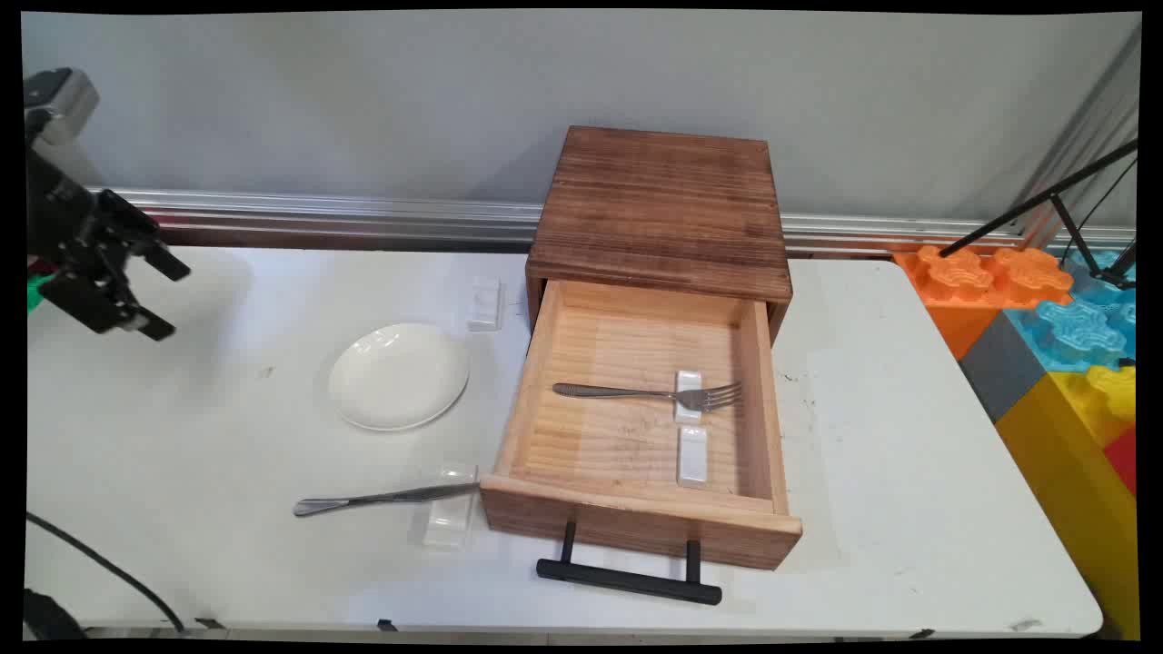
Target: Pick up the knife from the right of the white plate
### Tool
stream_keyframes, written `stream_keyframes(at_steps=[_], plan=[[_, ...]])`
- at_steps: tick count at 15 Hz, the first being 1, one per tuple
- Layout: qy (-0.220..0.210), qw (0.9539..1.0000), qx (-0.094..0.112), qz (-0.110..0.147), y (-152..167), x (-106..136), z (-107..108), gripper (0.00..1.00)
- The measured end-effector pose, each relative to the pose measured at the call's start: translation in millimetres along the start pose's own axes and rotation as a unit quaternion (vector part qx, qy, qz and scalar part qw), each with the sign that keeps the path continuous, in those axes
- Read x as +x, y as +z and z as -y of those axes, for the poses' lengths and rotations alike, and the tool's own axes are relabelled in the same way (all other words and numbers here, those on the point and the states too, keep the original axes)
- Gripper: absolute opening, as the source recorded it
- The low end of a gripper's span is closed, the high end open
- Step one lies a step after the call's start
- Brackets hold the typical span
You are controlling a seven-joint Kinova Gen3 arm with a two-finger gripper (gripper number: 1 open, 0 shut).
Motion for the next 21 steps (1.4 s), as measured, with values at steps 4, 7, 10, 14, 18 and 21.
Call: stream_keyframes(at_steps=[4,7,10,14,18,21], plan=[[-0.022,0.9993,-0.017,-0.024,27,15,-29,1.0],[-0.029,0.9983,-0.034,-0.036,51,26,-54,1.0],[-0.027,0.9976,-0.046,-0.045,71,36,-72,1.0],[-0.015,0.9966,-0.065,-0.048,95,46,-90,1.0],[0.002,0.9962,-0.078,-0.039,115,49,-102,1.0],[0.014,0.9958,-0.083,-0.036,129,49,-109,1.0]])
